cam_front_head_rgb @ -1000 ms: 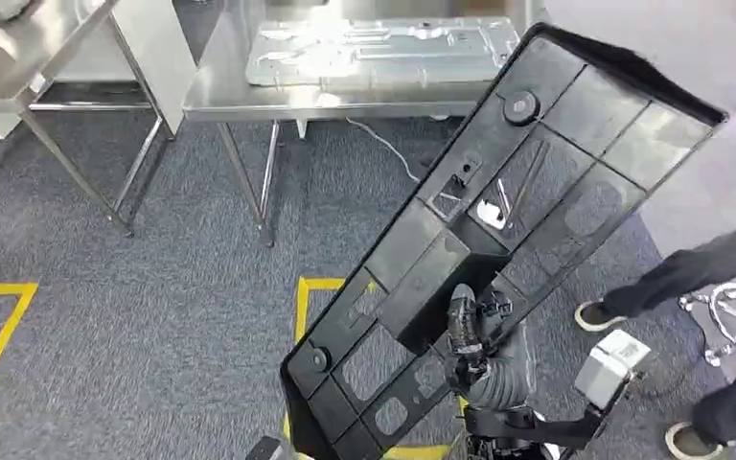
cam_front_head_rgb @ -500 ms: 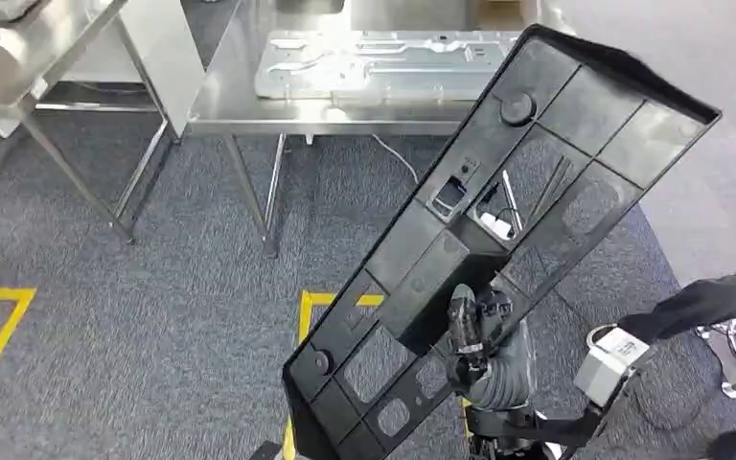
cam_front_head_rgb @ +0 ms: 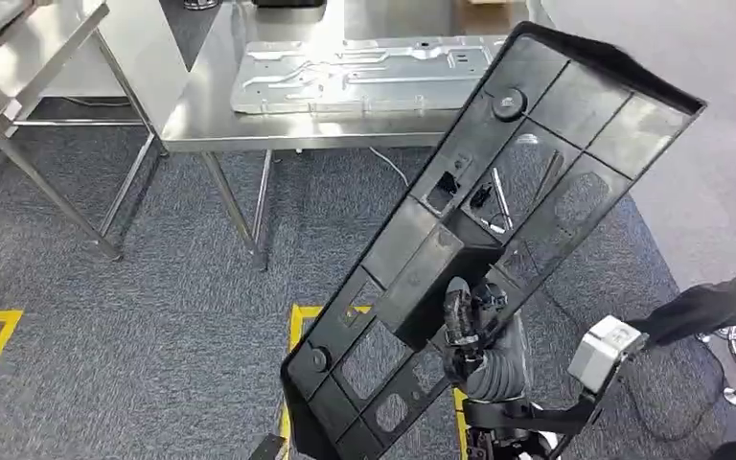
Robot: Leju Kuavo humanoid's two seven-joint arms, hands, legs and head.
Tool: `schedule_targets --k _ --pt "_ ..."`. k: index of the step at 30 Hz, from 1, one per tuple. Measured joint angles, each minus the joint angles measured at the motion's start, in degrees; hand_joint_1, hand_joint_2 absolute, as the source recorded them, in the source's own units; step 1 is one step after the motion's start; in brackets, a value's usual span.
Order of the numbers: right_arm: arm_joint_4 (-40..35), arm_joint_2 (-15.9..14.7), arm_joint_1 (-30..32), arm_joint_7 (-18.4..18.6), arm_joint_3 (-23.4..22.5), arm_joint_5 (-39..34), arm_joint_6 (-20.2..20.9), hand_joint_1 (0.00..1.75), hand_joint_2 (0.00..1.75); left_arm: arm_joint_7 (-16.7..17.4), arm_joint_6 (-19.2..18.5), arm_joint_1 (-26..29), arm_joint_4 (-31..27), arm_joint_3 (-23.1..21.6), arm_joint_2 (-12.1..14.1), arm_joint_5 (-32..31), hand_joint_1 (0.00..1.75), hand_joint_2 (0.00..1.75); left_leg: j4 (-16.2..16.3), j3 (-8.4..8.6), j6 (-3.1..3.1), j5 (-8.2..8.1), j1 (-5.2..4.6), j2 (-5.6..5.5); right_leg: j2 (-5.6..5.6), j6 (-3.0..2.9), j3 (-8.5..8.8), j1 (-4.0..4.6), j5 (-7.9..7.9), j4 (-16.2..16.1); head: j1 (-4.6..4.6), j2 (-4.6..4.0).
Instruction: Take the parts from the cabinet and place them on the table.
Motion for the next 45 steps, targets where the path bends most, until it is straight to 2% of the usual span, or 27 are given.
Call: schedule_targets --k 1,3,5,9,11,13,14,15,16,17,20,23,25,27,28,29,30,31,34,36,37,39,41,42,43,44,45 --pt "0.0 0.2 -0.2 0.0 0.0 0.0 0.1 1.75 1.75 0.0 0.0 0.0 0.0 0.0 -0.1 0.0 0.00 1.75 -0.5 0.69 0.52 -1.03 -0.03 -0.29 0.03 0.64 -0.35 -0.28 -0.34 -0.3 -0.29 0.02" --pt "0.3 0.2 -0.2 0.1 0.0 -0.2 0.1 1.75 1.75 0.0 0.0 0.0 0.0 0.0 -0.4 -0.1 0.00 1.75 -2.1 1.29 1.69 0.97 -0.12 -0.40 -0.20 1.23 0.66 -0.11 0.48 0.4 -0.11 0.00" --pt "0.4 0.2 -0.4 0.0 0.0 -0.3 0.1 1.75 1.75 0.0 0.0 0.1 0.0 0.0 -0.7 0.0 0.00 1.75 -3.0 3.79 2.02 1.66 0.46 -0.35 -0.17 1.71 0.46 -0.25 -0.90 2.6 0.00 0.02" --pt "0.7 0.2 -0.7 0.0 0.0 -0.8 0.2 1.75 1.75 0.2 0.5 0.2 0.0 0.0 -1.0 0.1 0.00 1.75 -3.0 4.86 2.20 0.48 0.53 -0.40 -0.19 2.98 -8.58 -0.66 -6.19 15.1 0.61 0.00" --pt "0.9 0.2 -0.7 0.1 0.0 -0.9 0.3 1.75 1.75 0.2 0.6 0.2 0.0 0.0 -1.0 0.1 0.00 1.75 -2.9 5.90 1.91 -0.46 0.77 -0.70 -0.21 3.52 -9.97 -1.05 -3.79 13.0 0.54 0.00" --pt "1.0 0.2 -0.8 0.1 0.0 -1.0 0.4 1.75 1.75 0.4 0.7 0.2 0.0 0.0 -1.2 0.1 0.00 1.75 -2.8 7.66 1.29 -1.88 1.16 -0.94 -0.24 3.98 -7.87 -1.39 2.89 4.5 0.54 0.00" --pt "1.1 0.2 -0.7 0.1 0.0 -1.0 0.5 1.75 1.75 0.5 0.7 0.3 0.0 0.0 -1.2 0.1 0.00 1.75 -2.9 7.55 0.83 -2.67 1.22 -0.89 -0.33 3.87 -7.28 -1.42 6.24 1.7 0.67 0.00" --pt "1.4 0.2 -0.8 0.1 0.0 -1.1 0.5 1.75 1.75 0.5 0.7 0.3 0.1 0.0 -1.2 0.1 0.00 1.75 -2.6 8.51 0.48 -2.97 1.19 -1.02 -0.45 3.39 -8.18 -0.88 4.43 1.2 0.72 0.00" --pt "1.4 0.2 -0.9 0.1 0.0 -1.1 0.6 1.75 1.75 0.5 0.8 0.2 0.1 0.0 -1.2 0.1 0.00 1.75 -3.0 8.22 0.02 -3.17 1.07 -0.99 -0.48 2.14 -7.56 -0.60 4.70 1.6 1.02 0.02" --pt "1.4 0.2 -0.8 0.1 0.0 -1.1 0.5 1.75 1.75 0.6 0.8 0.3 0.1 0.0 -1.2 0.1 0.00 1.75 -3.1 8.75 -0.40 -3.31 1.08 -0.88 -0.27 1.53 -7.55 -0.51 5.07 1.2 1.02 0.02" --pt "1.4 0.5 -1.0 0.0 0.0 -1.1 0.6 1.75 1.75 0.6 0.9 0.1 0.1 0.0 -1.2 0.1 0.00 1.75 -1.4 8.71 -1.08 -3.66 1.12 -0.62 -0.21 0.34 -5.50 -0.93 4.45 0.1 0.67 0.02" --pt "1.4 0.5 -1.2 0.0 0.0 -1.6 0.7 1.75 1.75 0.6 0.9 -0.3 0.1 0.0 -1.4 0.1 0.00 1.75 10.4 1.06 -1.55 -5.83 1.14 -0.61 -0.39 -0.12 -3.38 -0.81 3.25 -0.6 0.28 0.02" --pt "1.6 0.5 -1.2 -0.1 0.0 -1.9 0.7 1.75 1.75 0.5 0.9 -0.7 0.1 0.0 -1.4 0.1 0.00 1.75 13.7 -2.83 -1.57 -8.77 1.12 -0.61 -0.32 -0.22 -1.70 -0.62 2.00 -0.7 0.26 0.02" --pt "1.6 0.6 -1.1 -0.1 0.0 -2.0 0.7 1.75 1.75 0.5 0.9 -0.7 0.1 0.0 -1.4 0.2 0.00 1.75 9.7 -3.07 -1.41 -6.54 1.11 -0.62 -0.11 -0.18 0.34 -0.50 0.61 -0.7 0.26 0.00" --pt "1.6 0.6 -1.2 -0.1 0.0 -2.0 0.7 1.75 1.75 0.5 0.9 -0.7 0.1 0.0 -1.4 0.2 0.00 1.75 5.7 -2.50 -1.15 -2.89 1.09 -0.62 -0.08 -0.15 1.50 -0.45 -0.16 -0.8 0.26 0.00" --pt "1.6 0.6 -1.2 -0.1 0.0 -2.1 0.7 1.75 1.75 0.5 0.9 -0.6 0.1 0.0 -1.4 0.2 0.00 1.75 1.3 -2.07 -0.65 2.85 1.03 -0.61 -0.09 -0.04 1.92 -0.45 -0.97 -0.9 0.28 0.02" --pt "1.7 0.7 -1.2 -0.2 0.0 -2.1 0.7 1.75 1.75 0.5 0.9 -0.4 0.2 0.0 -1.3 0.2 0.00 1.75 -0.6 -2.77 -0.40 5.78 0.45 -0.70 0.05 0.25 2.74 -0.23 -1.52 -0.4 0.46 0.00" --pt "1.8 0.7 -1.2 -0.2 0.1 -2.2 0.7 1.75 1.75 0.5 0.9 -0.5 0.2 0.0 -1.3 0.2 0.00 1.75 -0.4 -2.50 -0.03 3.70 0.34 -0.72 0.42 0.76 2.57 -0.22 -2.09 -0.6 0.34 0.02" --pt "1.8 0.7 -1.2 -0.2 0.1 -2.3 0.8 1.75 1.75 0.5 1.0 -0.6 0.2 0.0 -1.5 0.3 0.00 1.75 -1.8 -1.01 0.65 4.75 0.25 -0.71 0.39 1.56 3.63 -0.33 -1.86 -0.6 0.45 0.02" --pt "1.9 0.7 -1.4 -0.2 0.1 -2.3 0.8 1.75 1.75 0.5 1.0 -0.5 0.2 0.0 -1.6 0.3 0.00 1.75 -2.8 0.86 1.33 4.48 0.53 -0.65 0.20 1.96 1.43 -0.47 -1.80 3.8 0.59 0.00" --pt "1.9 0.7 -1.4 -0.2 0.1 -2.3 0.8 1.75 1.75 0.5 1.0 -0.5 0.2 0.0 -1.6 0.4 0.00 1.75 -3.0 1.42 1.63 4.15 0.60 -0.61 0.17 2.15 -1.33 -0.39 -2.53 8.2 0.61 0.00" --pt "1.9 0.7 -1.3 -0.2 0.1 -2.3 0.8 1.75 1.75 0.6 0.9 -0.5 0.2 0.0 -1.6 0.5 0.00 1.75 -3.0 2.37 1.68 3.07 0.63 -0.65 0.15 2.56 -7.29 -0.48 -6.33 15.4 0.54 0.00" --pt "2.1 0.7 -1.3 -0.2 0.1 -2.3 0.9 1.75 1.75 0.6 0.8 -0.2 0.2 0.0 -1.6 0.6 0.00 1.75 -3.0 4.07 1.67 1.68 0.65 -0.83 0.13 2.64 -10.30 -0.48 -9.27 15.7 0.52 0.00" --pt "2.1 0.7 -1.4 -0.2 0.1 -2.3 0.9 1.75 1.75 0.6 0.8 -0.1 0.2 0.0 -1.6 0.6 0.00 1.75 -3.0 5.13 1.66 0.94 0.65 -0.97 0.10 2.61 -10.43 -0.48 -8.53 13.5 0.56 0.00" --pt "2.1 0.7 -1.4 -0.2 0.1 -2.3 0.9 1.75 1.75 0.6 0.8 -0.2 0.2 0.0 -1.6 0.7 0.00 1.75 -3.0 6.30 1.60 0.15 0.65 -1.07 0.10 2.43 -10.05 -0.46 -5.74 10.1 0.56 0.00" --pt "2.1 0.7 -1.4 -0.1 0.1 -2.3 0.9 1.75 1.75 0.6 0.8 -0.2 0.2 0.0 -1.7 0.7 0.00 1.75 -3.0 7.44 1.48 -0.68 0.65 -1.09 0.10 2.26 -9.48 -0.42 -1.21 6.0 0.56 0.00" --pt "2.2 0.7 -1.4 -0.1 0.1 -2.3 0.9 1.75 1.75 0.6 0.8 0.0 0.2 0.0 -1.7 0.7 0.00 1.75 -3.2 7.38 1.18 -1.50 0.64 -1.15 0.00 1.88 -9.29 -0.33 5.98 1.8 0.72 0.00"
